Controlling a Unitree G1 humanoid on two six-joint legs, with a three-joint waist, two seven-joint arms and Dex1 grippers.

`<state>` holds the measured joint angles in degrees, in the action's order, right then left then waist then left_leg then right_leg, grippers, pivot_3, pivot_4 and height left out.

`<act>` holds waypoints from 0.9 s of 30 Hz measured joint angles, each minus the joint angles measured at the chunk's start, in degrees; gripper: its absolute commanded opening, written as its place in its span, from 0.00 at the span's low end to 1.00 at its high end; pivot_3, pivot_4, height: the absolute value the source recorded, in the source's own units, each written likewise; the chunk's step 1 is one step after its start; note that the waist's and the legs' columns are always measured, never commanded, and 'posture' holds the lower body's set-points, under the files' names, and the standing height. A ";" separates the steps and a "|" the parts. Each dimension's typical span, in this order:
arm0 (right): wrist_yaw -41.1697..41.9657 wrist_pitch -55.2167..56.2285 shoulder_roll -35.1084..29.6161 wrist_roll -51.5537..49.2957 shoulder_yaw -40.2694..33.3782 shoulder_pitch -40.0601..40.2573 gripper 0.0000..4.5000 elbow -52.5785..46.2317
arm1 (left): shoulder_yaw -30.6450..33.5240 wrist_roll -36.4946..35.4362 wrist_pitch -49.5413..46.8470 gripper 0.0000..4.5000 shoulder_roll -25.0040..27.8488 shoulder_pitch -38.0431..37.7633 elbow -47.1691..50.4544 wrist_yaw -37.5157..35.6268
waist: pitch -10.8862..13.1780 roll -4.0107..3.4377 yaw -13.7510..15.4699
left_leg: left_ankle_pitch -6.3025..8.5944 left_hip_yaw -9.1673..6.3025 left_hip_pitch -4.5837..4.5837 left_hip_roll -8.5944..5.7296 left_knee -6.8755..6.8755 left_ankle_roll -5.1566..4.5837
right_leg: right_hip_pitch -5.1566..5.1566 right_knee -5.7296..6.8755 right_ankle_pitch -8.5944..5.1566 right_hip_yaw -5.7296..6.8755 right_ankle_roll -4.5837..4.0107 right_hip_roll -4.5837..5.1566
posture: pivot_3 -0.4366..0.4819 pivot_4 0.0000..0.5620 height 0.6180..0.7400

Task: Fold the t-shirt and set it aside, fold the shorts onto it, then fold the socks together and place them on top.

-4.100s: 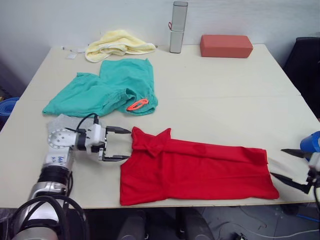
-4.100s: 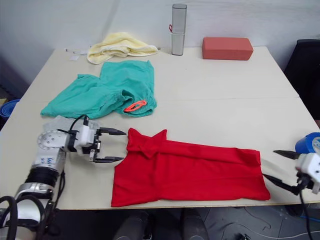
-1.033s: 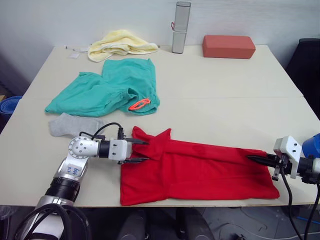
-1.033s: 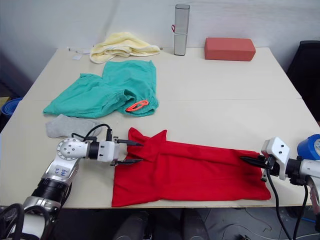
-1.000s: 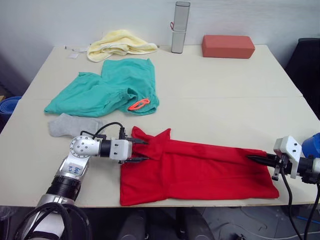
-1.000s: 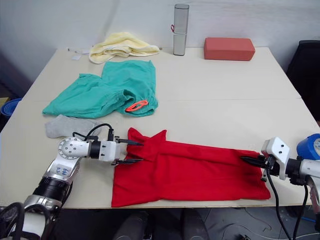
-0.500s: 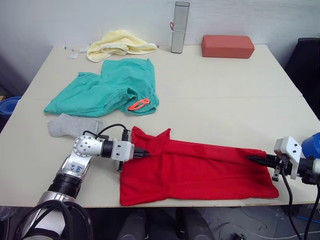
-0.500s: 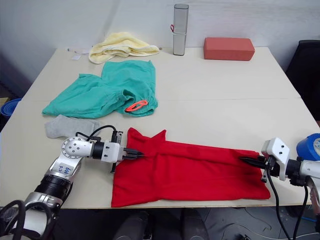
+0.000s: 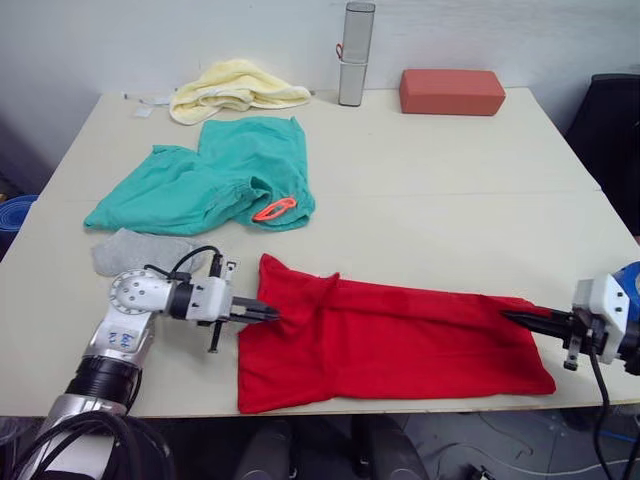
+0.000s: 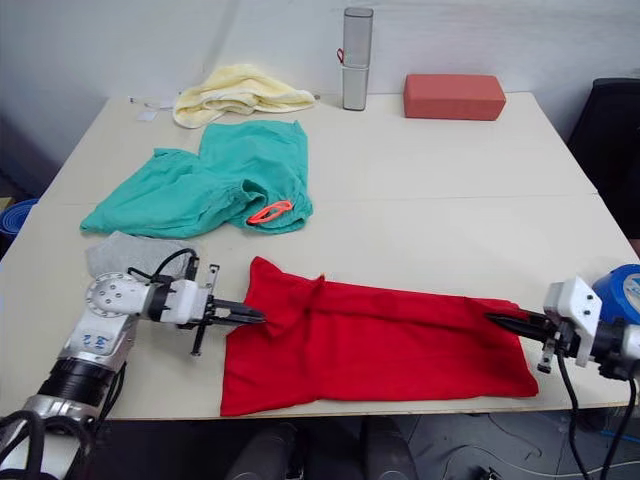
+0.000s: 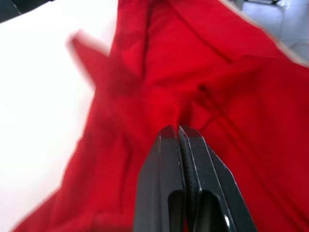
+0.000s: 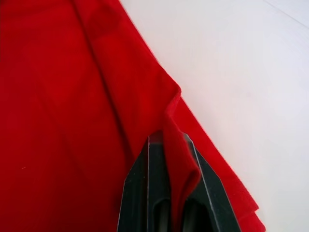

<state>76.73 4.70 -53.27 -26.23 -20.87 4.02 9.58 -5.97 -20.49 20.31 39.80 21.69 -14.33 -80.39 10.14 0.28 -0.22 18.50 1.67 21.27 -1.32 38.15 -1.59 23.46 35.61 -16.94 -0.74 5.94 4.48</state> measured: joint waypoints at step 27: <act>-2.38 54.63 3.15 13.83 6.61 -5.55 0.00 25.65 | 1.48 1.23 -5.74 0.01 1.51 -3.96 2.32 -0.44 | 0.00 0.00 -0.16 | 0.13 0.02 -0.10 -0.01 0.00 -0.23 | -0.06 0.02 -0.03 0.00 -0.05 0.02 | 0.48 0.27 1.00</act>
<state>74.35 59.33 -50.12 -12.40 -14.26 -1.53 35.23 -4.48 -19.27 14.56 41.32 17.73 -12.01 -80.83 10.14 0.29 -0.38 18.63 1.69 21.17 -1.33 38.15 -1.83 23.39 35.63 -16.96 -0.74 5.89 4.50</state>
